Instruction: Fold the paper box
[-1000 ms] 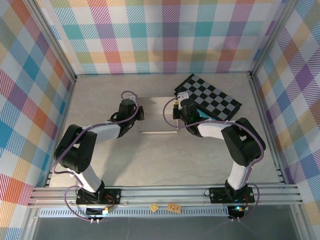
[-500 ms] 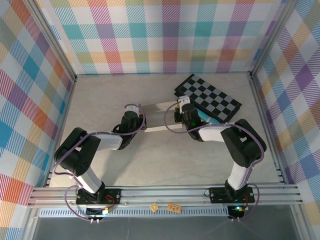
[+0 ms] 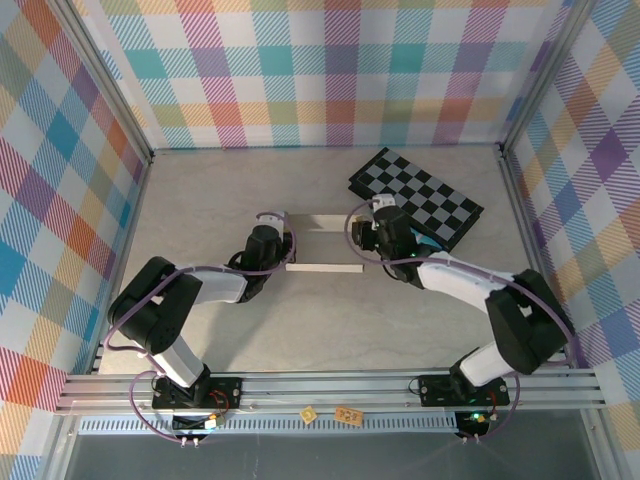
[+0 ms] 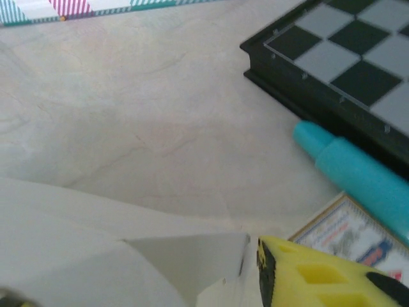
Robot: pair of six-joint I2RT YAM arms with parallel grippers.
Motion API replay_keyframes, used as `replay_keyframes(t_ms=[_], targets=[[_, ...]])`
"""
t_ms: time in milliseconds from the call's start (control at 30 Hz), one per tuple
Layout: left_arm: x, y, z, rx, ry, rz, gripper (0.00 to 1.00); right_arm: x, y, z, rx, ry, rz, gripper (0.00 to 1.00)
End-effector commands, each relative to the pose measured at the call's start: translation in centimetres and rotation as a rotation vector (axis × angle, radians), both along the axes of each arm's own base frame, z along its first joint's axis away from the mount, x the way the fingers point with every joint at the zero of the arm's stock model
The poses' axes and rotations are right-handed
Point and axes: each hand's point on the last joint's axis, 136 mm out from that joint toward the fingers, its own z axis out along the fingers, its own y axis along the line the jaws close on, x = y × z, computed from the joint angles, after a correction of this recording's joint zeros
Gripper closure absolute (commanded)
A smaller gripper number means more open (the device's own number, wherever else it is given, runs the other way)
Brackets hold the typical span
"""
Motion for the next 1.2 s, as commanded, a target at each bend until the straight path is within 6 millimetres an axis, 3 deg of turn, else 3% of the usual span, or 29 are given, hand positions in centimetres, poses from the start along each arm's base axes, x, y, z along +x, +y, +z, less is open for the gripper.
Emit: replay_keyframes(t_ms=[0,233,467,600,700,833,933,1167], targets=[[-0.9,0.0,-1.1,0.059,0.024,-0.016,1.00,-2.7,-0.6,-1.2,0.058,0.130,-0.023,0.48],[-1.0,-0.8,-1.3,0.077,0.028,-0.038,1.00,-5.4,-1.5,2.0,0.136,0.151,-0.026,0.38],[-1.1,-1.4,-1.8,0.094,0.042,-0.049,1.00,-7.5,-1.6,8.6,0.249,0.176,-0.016,0.30],[-1.3,-1.6,-2.0,0.109,0.052,-0.057,1.00,-7.0,-3.6,11.8,0.260,0.209,-0.167,0.22],[-1.5,-1.7,-2.3,0.115,0.062,-0.062,1.00,-5.3,-4.5,12.8,0.344,0.339,-0.253,0.27],[-1.8,-2.0,-2.6,0.123,0.076,-0.070,1.00,-2.7,-5.7,11.4,0.443,0.538,-0.347,0.33],[-2.1,-2.2,-2.7,0.125,0.082,-0.075,1.00,-0.5,-5.5,9.7,0.536,0.708,-0.349,0.37],[-2.4,-2.2,-3.4,0.139,0.098,-0.076,1.00,0.7,-3.0,4.9,0.555,0.980,-0.319,0.41]])
